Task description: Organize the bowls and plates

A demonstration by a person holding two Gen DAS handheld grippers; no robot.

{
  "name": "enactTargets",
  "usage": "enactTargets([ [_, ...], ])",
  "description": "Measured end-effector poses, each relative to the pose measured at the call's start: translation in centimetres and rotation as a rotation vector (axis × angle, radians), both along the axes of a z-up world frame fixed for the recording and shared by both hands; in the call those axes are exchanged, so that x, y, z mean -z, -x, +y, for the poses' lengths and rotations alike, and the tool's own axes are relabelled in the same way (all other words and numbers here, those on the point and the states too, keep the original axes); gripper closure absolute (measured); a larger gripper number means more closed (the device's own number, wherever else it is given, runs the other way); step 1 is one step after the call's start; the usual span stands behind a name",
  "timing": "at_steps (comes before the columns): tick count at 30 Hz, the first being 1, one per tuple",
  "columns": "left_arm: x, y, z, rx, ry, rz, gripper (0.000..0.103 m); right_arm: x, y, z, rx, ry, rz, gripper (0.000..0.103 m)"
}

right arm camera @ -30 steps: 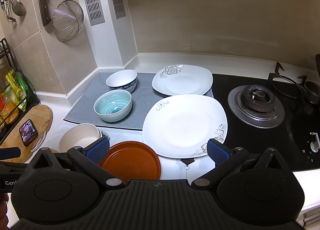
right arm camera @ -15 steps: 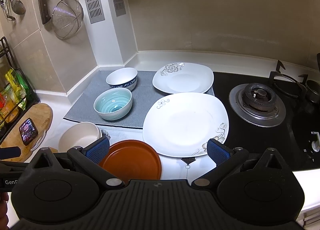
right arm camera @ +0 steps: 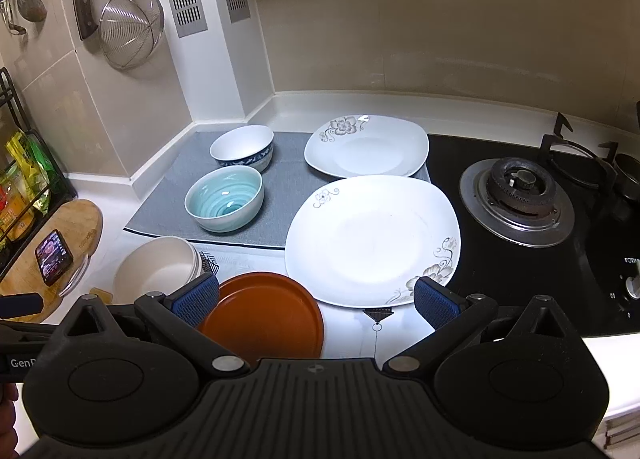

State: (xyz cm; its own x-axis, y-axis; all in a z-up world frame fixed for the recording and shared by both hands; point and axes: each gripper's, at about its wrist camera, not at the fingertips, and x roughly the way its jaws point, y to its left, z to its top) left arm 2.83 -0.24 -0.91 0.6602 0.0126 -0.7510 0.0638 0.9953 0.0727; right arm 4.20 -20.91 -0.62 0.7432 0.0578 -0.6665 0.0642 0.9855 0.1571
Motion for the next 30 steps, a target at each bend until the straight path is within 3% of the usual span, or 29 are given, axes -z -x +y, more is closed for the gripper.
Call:
enactTargets([
  [6,1.2,-1.5,0.8,-0.011,0.046,0.065,0.000,1.2,-1.4,-0.5,0.000,-0.035,0.059,0.000],
  [13,4.3,-4.4,1.8,-0.035,0.168,0.189,0.000,5.4,-3.4,-0.8,-0.009,-0.094,0.187,0.000],
  [19,6.5,-5.5,1.1,0.039,0.238,0.280,0.000,8.1,-4.8,-0.7,-0.021,-0.120,0.256,0.001],
  [22,7.4,-6.0,0.7,0.056,0.255,0.299,0.000,9.2,-5.4,-0.1,-0.041,-0.105,0.270,0.008],
  [24,7.8,-6.3,0.7,0.052,0.277,0.297,0.006,10.0,-5.8,0.1,-0.045,-0.097,0.282,0.012],
  [30,9.1,-7.0,0.5,0.055,0.298,0.338,0.024,11.6,-6.4,0.3,-0.040,-0.114,0.305,0.053],
])
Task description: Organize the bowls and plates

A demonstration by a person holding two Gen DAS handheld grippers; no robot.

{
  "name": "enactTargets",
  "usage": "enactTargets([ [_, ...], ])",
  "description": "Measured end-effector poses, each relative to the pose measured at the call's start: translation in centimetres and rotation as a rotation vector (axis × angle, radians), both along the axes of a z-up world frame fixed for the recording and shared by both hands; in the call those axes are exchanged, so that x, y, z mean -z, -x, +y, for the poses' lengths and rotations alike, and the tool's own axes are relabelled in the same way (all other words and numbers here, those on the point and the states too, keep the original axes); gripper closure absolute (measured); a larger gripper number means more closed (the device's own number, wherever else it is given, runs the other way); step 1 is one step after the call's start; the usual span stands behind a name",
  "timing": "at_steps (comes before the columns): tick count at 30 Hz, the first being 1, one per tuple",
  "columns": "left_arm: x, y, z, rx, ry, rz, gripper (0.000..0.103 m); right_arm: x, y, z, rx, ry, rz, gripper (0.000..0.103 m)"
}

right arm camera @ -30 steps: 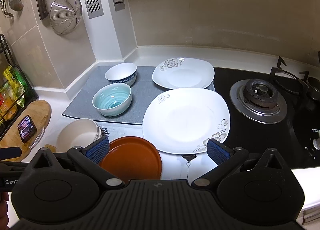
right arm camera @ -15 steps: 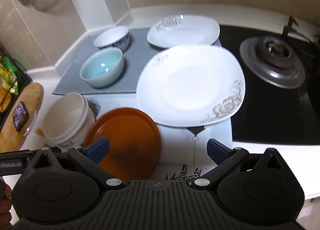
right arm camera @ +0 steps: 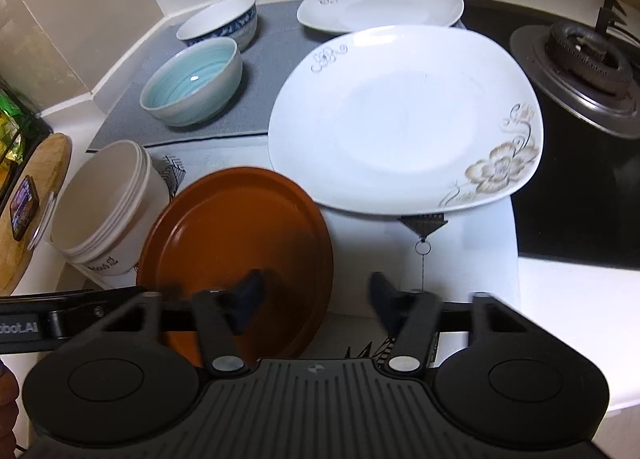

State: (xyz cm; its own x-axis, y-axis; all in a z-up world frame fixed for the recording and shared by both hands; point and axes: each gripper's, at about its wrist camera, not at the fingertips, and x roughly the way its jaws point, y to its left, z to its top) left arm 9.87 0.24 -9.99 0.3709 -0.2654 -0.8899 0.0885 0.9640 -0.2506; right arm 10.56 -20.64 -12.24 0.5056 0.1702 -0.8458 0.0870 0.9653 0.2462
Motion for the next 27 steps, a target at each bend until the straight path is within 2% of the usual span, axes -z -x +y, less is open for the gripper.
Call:
enactTargets([
  [2,0.6,-0.2,-0.2,0.007,0.007,0.023,0.034,0.3,0.1,0.1,0.004,0.020,0.001,0.072],
  [3,0.9,-0.3,-0.2,0.006,0.010,0.035,0.039,0.3,0.2,0.0,0.004,0.018,-0.004,0.077],
  [4,1.1,-0.4,-0.2,0.001,0.013,0.044,0.042,0.3,0.3,-0.1,0.002,0.011,-0.007,0.088],
  [5,1.3,-0.4,-0.1,-0.005,0.014,0.053,0.048,0.3,0.3,-0.1,0.001,0.004,-0.011,0.094],
  [7,1.8,-0.5,-0.1,-0.010,0.030,0.074,0.066,0.2,0.5,-0.1,0.001,0.007,-0.016,0.095],
  [8,2.0,-0.5,0.0,-0.011,0.042,0.084,0.081,0.1,0.6,-0.2,0.001,0.001,-0.020,0.095],
  [11,2.1,-0.4,0.1,-0.023,0.039,0.087,0.091,-0.3,0.9,-0.5,0.006,-0.005,-0.032,0.096],
  [19,-0.3,0.7,-0.5,0.022,0.075,0.017,0.091,-2.7,2.5,-1.8,0.031,-0.025,-0.076,0.096],
  [22,-1.6,0.6,-2.0,0.064,0.067,-0.033,0.091,-3.9,2.7,-2.9,0.057,-0.028,-0.105,0.096],
  [25,-2.1,-0.7,-4.0,0.085,0.091,-0.033,0.090,-4.4,2.1,-4.5,0.092,-0.003,-0.125,0.096],
  [27,-2.5,-1.8,-5.8,0.118,0.079,-0.066,0.090,-4.4,1.2,-5.9,0.116,0.010,-0.127,0.096],
])
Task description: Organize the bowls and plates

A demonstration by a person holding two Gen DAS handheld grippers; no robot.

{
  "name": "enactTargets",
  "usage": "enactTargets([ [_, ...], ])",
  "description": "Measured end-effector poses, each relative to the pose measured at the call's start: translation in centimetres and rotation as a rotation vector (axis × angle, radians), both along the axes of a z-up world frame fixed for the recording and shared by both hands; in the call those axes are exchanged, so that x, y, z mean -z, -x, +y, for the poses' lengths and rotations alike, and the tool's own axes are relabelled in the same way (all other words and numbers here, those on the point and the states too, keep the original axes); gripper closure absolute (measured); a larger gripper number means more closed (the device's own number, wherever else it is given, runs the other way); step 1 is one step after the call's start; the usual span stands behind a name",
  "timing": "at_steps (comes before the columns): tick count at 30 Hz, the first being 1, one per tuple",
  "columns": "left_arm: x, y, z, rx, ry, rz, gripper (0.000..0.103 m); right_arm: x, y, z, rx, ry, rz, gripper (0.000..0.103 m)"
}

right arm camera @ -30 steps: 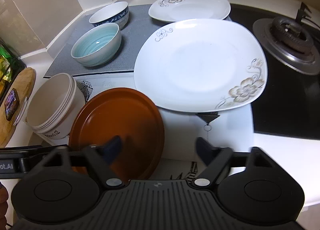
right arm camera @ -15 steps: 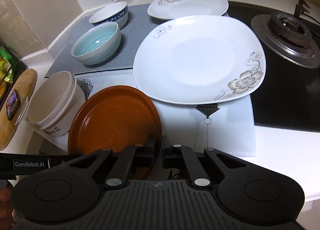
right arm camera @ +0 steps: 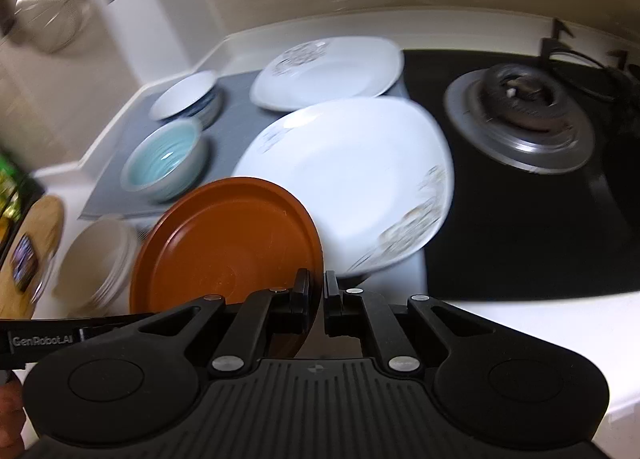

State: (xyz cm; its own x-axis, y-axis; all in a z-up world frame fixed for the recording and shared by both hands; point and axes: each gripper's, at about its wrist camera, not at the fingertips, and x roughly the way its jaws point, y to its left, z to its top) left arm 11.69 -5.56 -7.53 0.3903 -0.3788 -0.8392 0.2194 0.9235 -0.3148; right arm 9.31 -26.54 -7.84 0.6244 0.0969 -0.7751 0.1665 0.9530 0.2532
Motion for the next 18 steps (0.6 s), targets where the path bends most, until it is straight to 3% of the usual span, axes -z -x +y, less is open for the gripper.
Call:
enactTargets([
  [3,0.8,-2.5,-2.2,-0.003,0.011,0.044,0.090,0.3,-1.7,-1.6,0.024,0.035,0.001,0.096],
  [10,1.3,-6.0,-5.9,0.007,-0.092,-0.054,0.087,1.3,-6.0,-3.5,0.069,0.128,-0.027,0.094],
  [11,1.3,-6.3,-6.0,0.001,-0.098,-0.071,0.078,1.1,-6.3,-3.9,0.093,0.142,-0.040,0.085],
  [12,1.3,-6.5,-5.9,-0.013,-0.102,-0.085,0.058,1.0,-6.5,-4.2,0.112,0.153,-0.053,0.077],
  [14,1.4,-6.8,-5.5,-0.056,-0.103,-0.105,0.035,0.7,-6.9,-5.2,0.160,0.172,-0.074,0.031],
  [17,1.9,-7.8,-5.2,-0.109,-0.104,-0.118,0.018,0.8,-7.8,-6.7,0.196,0.185,-0.088,0.025],
  [18,2.1,-8.0,-5.3,-0.115,-0.099,-0.114,0.017,1.1,-8.3,-7.1,0.192,0.174,-0.082,0.024],
])
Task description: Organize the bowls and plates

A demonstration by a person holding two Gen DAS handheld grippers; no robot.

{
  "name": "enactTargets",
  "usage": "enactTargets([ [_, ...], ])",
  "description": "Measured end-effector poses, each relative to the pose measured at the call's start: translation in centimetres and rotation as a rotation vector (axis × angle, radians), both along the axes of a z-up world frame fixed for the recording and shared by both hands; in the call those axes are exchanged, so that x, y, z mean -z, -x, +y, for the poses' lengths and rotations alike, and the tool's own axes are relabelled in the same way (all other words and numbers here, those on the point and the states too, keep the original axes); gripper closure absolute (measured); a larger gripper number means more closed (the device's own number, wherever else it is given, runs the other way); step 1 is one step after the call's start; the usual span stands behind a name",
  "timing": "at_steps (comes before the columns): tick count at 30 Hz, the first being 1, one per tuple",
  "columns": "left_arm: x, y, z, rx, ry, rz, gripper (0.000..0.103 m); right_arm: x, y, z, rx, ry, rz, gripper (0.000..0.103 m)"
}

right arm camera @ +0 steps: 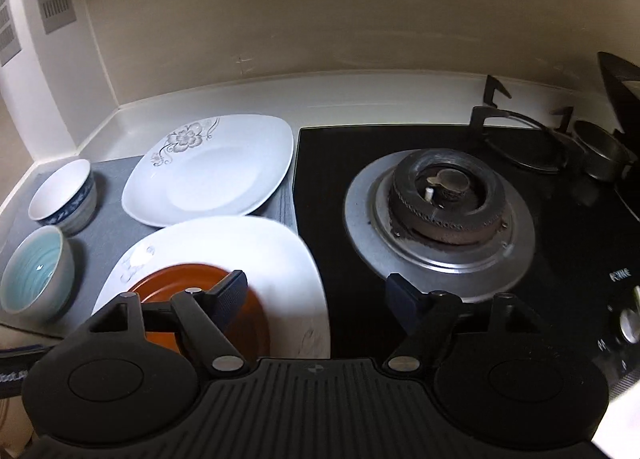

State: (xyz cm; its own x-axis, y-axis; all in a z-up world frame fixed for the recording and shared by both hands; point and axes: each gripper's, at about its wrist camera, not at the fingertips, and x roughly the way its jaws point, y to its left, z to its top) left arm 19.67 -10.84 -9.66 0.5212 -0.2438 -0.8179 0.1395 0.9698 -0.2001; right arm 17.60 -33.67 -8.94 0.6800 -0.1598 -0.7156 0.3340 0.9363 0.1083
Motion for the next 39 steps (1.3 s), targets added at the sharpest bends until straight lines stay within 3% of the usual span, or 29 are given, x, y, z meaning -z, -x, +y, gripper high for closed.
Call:
enactTargets([
  [6,1.6,-1.7,-0.4,0.027,0.039,0.091,0.015,2.3,-2.3,-0.6,-0.012,-0.104,0.073,0.024],
  [9,2.1,-1.7,-0.5,0.066,0.092,0.128,0.019,2.3,-2.2,0.8,-0.077,-0.113,0.068,0.023],
  [12,1.9,-1.2,-0.7,0.112,0.107,0.127,0.023,2.1,-2.1,2.4,-0.103,-0.048,0.085,0.022],
  [16,1.5,-0.4,-0.6,0.127,0.091,0.111,0.023,2.0,-1.6,2.8,-0.130,-0.058,0.079,0.025],
  [17,1.5,-0.2,-0.3,0.131,0.101,0.122,0.023,1.8,-1.5,3.0,-0.169,-0.085,0.069,0.030],
  [19,1.6,0.3,-0.1,0.144,0.111,0.135,0.023,1.5,-1.4,3.9,-0.232,-0.115,0.067,0.030],
  [22,1.7,1.2,0.1,0.165,0.105,0.133,0.024,0.9,-0.9,6.0,-0.310,-0.061,0.037,0.030],
  [31,2.3,1.1,1.2,0.068,0.082,0.125,0.020,1.1,-1.6,3.0,-0.168,0.002,0.028,0.020],
  [36,2.4,0.5,0.6,0.069,0.064,0.113,0.019,3.0,-1.9,1.5,-0.155,-0.113,0.091,0.018],
  [39,2.3,0.5,0.7,0.088,0.086,0.119,0.020,3.0,-1.7,2.7,-0.162,-0.084,0.104,0.018],
])
